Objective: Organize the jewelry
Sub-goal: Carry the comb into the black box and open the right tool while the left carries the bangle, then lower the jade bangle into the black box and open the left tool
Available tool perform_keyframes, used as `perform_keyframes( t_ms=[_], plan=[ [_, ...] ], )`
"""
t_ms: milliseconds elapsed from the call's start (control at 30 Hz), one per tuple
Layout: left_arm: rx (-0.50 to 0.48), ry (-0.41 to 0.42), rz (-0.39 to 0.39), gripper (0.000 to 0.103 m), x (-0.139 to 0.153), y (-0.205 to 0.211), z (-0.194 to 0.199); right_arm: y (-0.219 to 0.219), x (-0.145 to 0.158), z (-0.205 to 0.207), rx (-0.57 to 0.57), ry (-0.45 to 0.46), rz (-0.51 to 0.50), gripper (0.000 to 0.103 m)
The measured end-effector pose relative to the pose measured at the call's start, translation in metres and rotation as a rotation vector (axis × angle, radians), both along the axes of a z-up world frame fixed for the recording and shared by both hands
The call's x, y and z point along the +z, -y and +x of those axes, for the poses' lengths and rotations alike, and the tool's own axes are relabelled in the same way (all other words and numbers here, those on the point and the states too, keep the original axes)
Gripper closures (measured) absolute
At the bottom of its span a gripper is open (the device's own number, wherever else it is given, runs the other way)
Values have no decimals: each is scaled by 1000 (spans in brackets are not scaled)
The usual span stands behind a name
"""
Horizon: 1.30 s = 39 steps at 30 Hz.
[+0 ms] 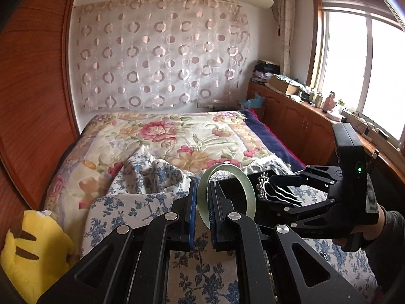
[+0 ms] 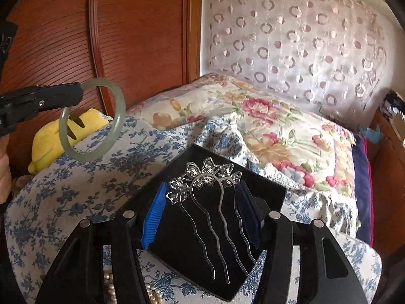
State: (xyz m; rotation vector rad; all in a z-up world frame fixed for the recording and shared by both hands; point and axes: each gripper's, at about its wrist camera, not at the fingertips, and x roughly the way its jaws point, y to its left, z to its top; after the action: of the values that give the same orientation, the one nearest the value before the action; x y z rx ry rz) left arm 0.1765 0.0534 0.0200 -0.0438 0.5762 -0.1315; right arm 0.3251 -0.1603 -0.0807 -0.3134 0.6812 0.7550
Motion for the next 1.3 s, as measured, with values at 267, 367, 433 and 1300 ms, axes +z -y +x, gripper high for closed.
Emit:
perform_keyframes(
  t_ms=[267,367,433,1300],
  plan=[
    [-19,-18,-11,95,-5,8,11,20,7,0,-52,15,29,30],
    [-40,-30,-14,95,-10,16,17,37,8,-4,-86,16,37,30],
    [-59,-44,-17,95,-16,22,22,47,7,-7,-113,21,32,30],
    [-172,-106,10,69,-43,70,-15,97,-10,-83,-204,-14,63,30]
  ],
)
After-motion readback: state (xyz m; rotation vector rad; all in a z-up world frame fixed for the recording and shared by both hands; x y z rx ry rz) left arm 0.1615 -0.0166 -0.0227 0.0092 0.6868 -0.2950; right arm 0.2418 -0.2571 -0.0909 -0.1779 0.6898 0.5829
